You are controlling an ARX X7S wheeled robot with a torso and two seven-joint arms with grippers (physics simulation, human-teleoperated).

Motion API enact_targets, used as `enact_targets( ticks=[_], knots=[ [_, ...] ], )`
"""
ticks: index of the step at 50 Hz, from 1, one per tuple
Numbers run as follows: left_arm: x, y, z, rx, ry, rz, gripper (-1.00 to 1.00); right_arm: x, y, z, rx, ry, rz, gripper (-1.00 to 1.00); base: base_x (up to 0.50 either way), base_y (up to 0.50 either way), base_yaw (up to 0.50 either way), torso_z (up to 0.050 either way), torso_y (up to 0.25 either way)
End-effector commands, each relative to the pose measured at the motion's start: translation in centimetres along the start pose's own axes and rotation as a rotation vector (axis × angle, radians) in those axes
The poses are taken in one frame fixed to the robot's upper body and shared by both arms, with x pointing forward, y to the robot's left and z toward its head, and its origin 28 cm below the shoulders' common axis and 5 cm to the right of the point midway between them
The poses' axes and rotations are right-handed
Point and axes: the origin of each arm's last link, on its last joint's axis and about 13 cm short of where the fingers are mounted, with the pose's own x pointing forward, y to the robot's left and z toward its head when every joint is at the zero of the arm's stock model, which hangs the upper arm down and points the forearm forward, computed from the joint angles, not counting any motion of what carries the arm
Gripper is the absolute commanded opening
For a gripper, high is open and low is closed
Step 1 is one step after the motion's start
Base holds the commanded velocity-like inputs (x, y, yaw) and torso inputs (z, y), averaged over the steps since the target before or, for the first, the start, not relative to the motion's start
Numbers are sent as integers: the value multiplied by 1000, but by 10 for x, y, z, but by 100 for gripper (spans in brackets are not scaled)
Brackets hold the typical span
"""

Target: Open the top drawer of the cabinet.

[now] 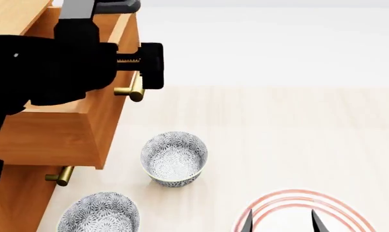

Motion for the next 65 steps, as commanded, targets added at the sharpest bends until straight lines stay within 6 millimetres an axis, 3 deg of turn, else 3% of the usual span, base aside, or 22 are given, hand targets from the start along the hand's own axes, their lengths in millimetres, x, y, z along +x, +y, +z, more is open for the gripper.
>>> enact_targets(
  ticks=[1,22,42,51,58,65],
  knots=[
    [13,-29,-25,-85,84,-242,100,2,1,-1,-5,5,13,100,10,0,-3,0,0],
    [15,-58,-34,-53,113,-306,100,1,-1,-3,-13,14,18,100,3,0,-3,0,0],
    [0,-88,-35,-4,126,-358,100,-1,1,-5,-1,17,37,100,1,0,-2,0,0],
    [-5,-91,-31,0,119,-366,100,-1,1,-7,-1,22,42,100,0,0,0,0,0],
    [-8,-95,-26,-102,131,-437,100,-2,1,-9,0,26,43,100,0,0,0,0,0],
    [-9,-99,-30,-59,122,-416,100,-2,0,-11,2,27,42,100,0,0,-3,0,0]
  ],
)
